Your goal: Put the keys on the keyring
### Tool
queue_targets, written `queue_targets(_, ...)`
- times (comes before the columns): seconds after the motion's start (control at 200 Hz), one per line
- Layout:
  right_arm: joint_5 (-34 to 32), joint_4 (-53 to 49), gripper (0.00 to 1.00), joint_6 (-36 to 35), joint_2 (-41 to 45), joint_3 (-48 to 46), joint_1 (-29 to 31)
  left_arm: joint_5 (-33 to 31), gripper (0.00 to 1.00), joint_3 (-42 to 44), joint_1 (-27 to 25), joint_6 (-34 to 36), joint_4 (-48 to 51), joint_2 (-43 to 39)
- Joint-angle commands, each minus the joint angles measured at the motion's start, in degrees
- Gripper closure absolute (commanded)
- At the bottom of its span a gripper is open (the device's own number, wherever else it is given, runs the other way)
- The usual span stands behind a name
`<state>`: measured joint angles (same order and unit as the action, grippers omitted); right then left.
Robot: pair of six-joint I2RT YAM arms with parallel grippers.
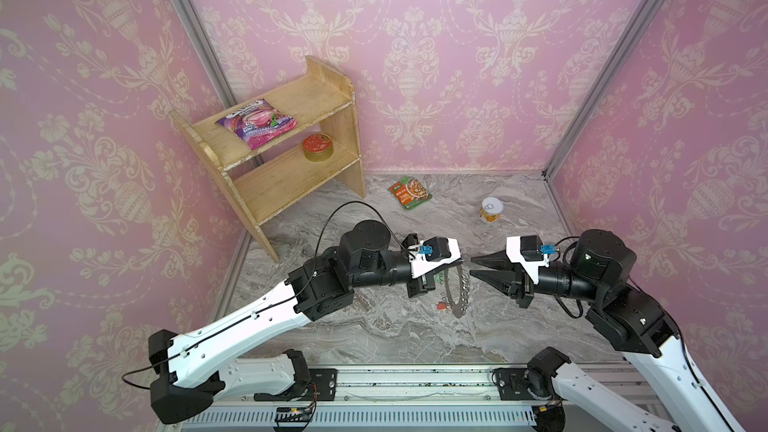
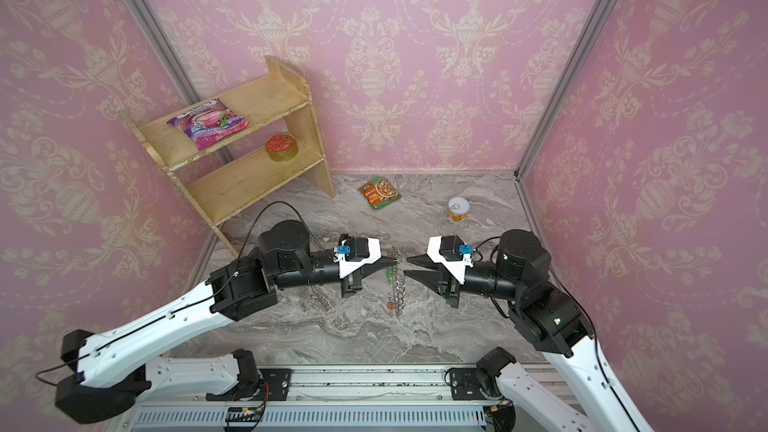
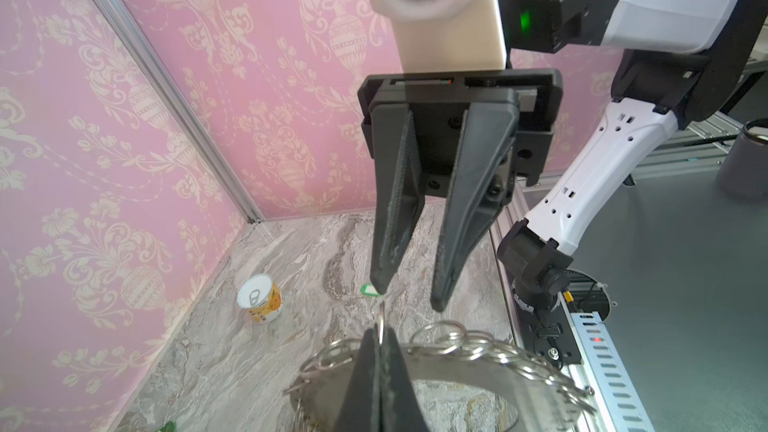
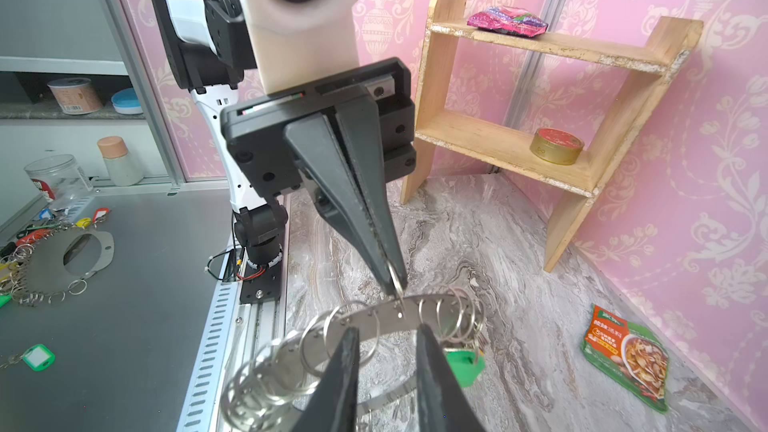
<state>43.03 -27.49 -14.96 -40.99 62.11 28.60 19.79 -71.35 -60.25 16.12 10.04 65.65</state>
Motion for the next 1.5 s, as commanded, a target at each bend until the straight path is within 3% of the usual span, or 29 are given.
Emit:
queue_targets(0.0, -0.1, 2.3, 0.76, 1.9, -0.1, 1.1, 0.1, 3.4, 1.0, 0.5, -0.3, -4.3, -9.4, -1.4)
queue_targets(0.766, 1.5, 7.7, 0.82, 6.3, -0.4, 0.9, 0.1, 6.5, 1.0, 0.2, -0.3, -5.5, -10.0, -0.9)
queue_targets(1.171, 2.3, 6.4, 1.0, 6.5, -0.9, 1.1, 0.2, 6.6, 1.0, 0.0, -0.3, -5.5, -9.9, -0.9)
queue_targets(1.341, 1.7, 2.0, 1.0, 4.7, -1.5, 3.6, 0.1, 5.2, 1.0, 0.3, -0.3, -5.4, -8.0, -1.3)
queue_targets(1.496, -1.0, -12.2, 1.0, -1.4, -5.2, 12.3, 0.1, -0.5, 0.62, 0.3, -0.3, -4.4, -1.5, -3.3)
